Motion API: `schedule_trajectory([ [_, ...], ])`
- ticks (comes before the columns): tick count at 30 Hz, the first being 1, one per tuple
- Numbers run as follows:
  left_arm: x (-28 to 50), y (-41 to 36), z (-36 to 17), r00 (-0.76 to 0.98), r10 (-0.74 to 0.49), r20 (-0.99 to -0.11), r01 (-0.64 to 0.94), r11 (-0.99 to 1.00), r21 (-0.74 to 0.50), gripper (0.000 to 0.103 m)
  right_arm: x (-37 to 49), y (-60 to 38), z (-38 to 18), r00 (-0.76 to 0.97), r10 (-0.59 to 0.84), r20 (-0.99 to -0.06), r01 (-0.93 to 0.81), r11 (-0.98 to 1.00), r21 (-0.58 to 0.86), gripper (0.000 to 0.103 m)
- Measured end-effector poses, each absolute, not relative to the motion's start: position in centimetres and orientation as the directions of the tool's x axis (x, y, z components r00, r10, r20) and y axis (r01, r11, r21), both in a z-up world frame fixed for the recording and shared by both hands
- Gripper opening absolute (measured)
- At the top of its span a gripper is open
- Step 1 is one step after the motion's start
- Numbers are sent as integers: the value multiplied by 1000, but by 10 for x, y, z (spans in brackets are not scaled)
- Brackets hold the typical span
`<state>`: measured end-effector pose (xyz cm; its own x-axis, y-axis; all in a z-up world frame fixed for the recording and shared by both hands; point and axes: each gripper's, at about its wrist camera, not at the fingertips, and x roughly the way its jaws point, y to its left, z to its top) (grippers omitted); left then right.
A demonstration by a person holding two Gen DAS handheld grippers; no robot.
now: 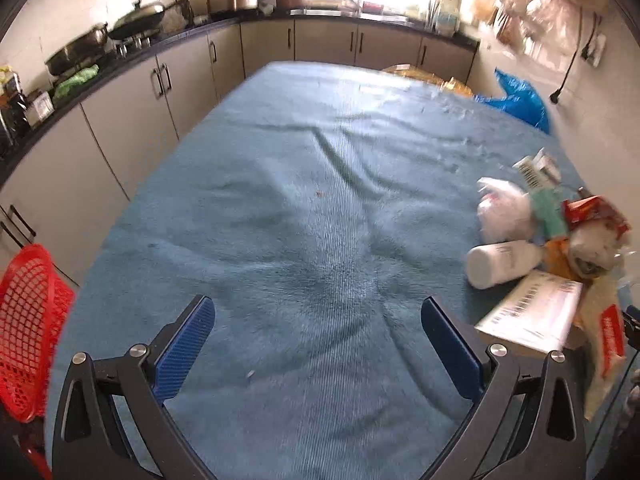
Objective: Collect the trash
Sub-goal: 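Move the left tool to the white box and close on it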
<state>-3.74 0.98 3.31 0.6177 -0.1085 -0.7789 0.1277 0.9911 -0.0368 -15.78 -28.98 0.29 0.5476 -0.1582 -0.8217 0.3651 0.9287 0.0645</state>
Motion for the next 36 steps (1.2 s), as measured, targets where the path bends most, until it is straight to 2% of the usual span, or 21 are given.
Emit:
schedule_trajectory([
  [5,-72,20,64,670,-149,-728,148,987,-67,103,-186,-281,28,605,-152,-781,386,915,121,98],
  [15,-134,35,76,692,-168,-702,176,982,-62,103,-227,-221,47,691,-109,-715,343,920,191,98],
  [24,-177,41,87,753,-101,-650,139,990,7,103,-246,-161,54,771,-77,-632,281,932,228,98],
  [36,-201,40,86,781,-43,-624,124,989,87,103,-254,-124,54,789,-66,-611,270,930,248,98],
])
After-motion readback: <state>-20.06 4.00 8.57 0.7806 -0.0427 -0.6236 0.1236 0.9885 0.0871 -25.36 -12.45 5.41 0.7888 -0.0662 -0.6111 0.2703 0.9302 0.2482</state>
